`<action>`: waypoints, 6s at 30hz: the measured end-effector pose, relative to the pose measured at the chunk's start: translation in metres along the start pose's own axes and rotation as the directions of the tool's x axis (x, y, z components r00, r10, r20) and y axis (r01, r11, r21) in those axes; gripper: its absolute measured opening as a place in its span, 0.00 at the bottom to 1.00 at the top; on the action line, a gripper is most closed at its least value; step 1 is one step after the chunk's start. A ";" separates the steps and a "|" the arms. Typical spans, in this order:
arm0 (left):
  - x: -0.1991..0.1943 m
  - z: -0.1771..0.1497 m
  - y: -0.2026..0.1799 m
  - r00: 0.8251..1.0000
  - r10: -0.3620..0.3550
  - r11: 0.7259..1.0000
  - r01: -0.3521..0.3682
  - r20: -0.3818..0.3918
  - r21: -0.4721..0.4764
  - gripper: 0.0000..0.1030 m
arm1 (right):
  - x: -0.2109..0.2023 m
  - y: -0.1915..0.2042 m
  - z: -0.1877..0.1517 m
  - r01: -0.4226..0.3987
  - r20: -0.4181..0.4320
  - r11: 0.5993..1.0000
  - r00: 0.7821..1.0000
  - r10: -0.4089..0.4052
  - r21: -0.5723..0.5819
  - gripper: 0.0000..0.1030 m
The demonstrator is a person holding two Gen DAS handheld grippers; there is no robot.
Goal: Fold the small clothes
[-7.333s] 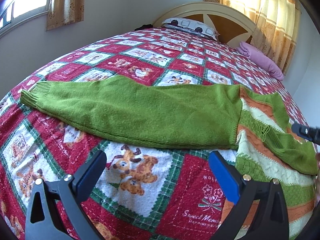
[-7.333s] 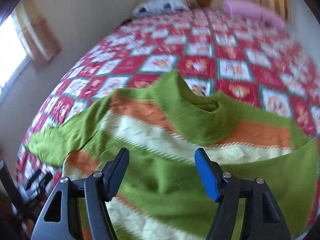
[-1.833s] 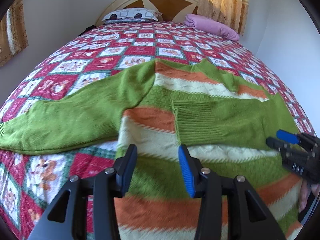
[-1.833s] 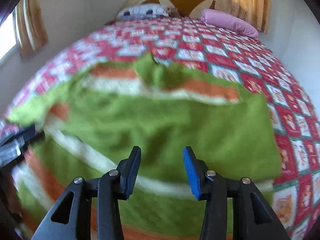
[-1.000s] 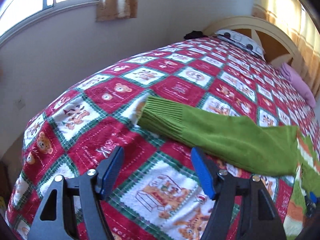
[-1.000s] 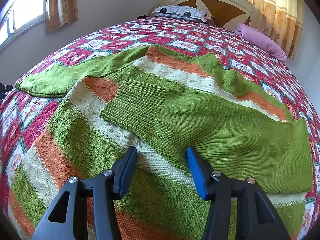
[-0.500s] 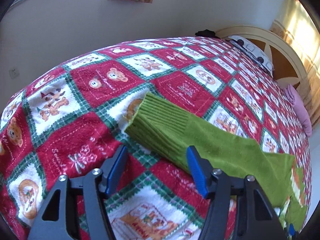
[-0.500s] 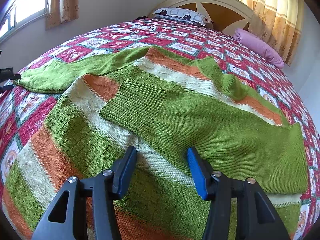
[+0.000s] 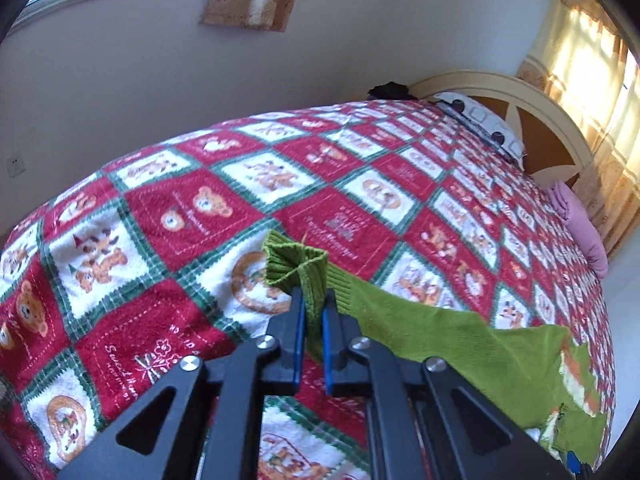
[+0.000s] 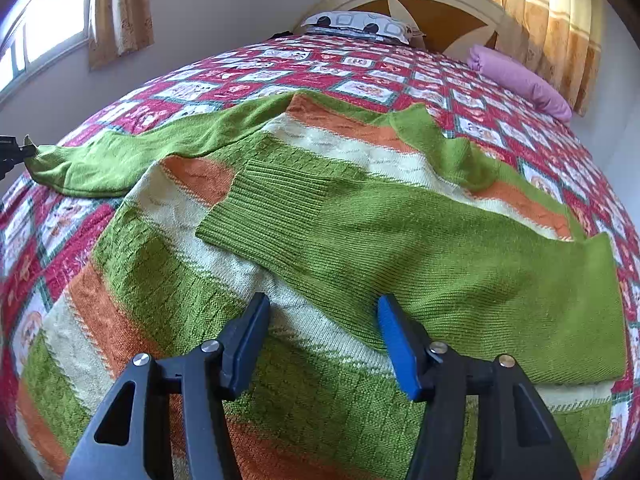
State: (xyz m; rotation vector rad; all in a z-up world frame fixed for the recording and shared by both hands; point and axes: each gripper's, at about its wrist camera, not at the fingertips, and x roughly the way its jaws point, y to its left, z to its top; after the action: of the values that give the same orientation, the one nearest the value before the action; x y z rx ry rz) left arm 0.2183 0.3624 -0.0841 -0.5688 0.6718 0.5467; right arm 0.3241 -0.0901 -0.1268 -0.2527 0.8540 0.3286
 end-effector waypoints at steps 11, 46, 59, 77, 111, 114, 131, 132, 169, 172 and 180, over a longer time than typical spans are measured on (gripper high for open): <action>-0.038 0.013 -0.045 0.990 -0.137 0.988 0.134 0.032 0.070 0.07 | -0.065 -0.033 0.000 -0.105 0.052 0.993 0.993 0.101 0.063 0.56; -0.124 -0.067 -0.323 0.856 -0.512 0.803 0.505 -0.066 0.317 0.07 | -0.160 -0.097 -0.108 -0.141 0.145 0.980 0.982 0.121 0.137 0.57; -0.076 -0.225 -0.425 0.899 -0.363 0.688 0.437 -0.246 0.579 0.13 | -0.134 -0.097 -0.142 -0.140 0.091 0.975 0.988 0.126 0.175 0.57; -0.039 -0.171 -0.261 0.993 -0.044 0.738 -0.044 0.114 0.674 0.80 | -0.140 -0.114 -0.085 -0.250 0.129 0.929 0.966 0.223 0.273 0.59; 0.020 -0.153 -0.197 0.989 0.083 0.924 -0.031 -0.119 0.382 0.98 | -0.086 -0.125 0.035 0.185 0.076 0.979 0.978 -0.192 0.085 0.01; 0.019 -0.154 -0.197 0.989 0.086 0.923 -0.034 -0.118 0.383 0.99 | -0.069 -0.135 0.022 0.234 0.023 0.968 0.971 -0.237 0.096 0.01; 0.022 -0.153 -0.197 0.987 0.112 0.918 -0.058 -0.114 0.391 1.00 | -0.041 -0.186 -0.021 0.217 -0.079 0.929 0.976 -0.202 0.299 0.01; 0.022 -0.153 -0.196 0.987 0.111 0.919 -0.058 -0.115 0.391 1.00 | -0.043 -0.192 -0.022 0.199 -0.070 0.922 0.980 -0.187 0.333 0.02; 0.020 -0.141 -0.254 0.992 0.125 0.835 -0.106 0.002 0.540 1.00 | -0.067 -0.153 -0.027 -0.003 0.022 0.967 1.000 -0.003 0.255 0.46; 0.023 -0.146 -0.250 0.991 0.135 0.825 -0.115 0.004 0.553 1.00 | -0.041 -0.148 -0.033 0.065 -0.097 0.973 0.994 -0.044 0.221 0.37; 0.027 -0.147 -0.239 0.994 0.108 0.853 -0.075 -0.034 0.516 1.00 | -0.042 -0.144 -0.048 0.127 -0.138 0.977 0.985 -0.103 0.174 0.37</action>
State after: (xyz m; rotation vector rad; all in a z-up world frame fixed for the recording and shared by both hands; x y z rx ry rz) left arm 0.3247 0.1051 -0.1250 -0.0473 0.8697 0.4129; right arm 0.3196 -0.2470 -0.1123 -0.1534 0.9860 0.1253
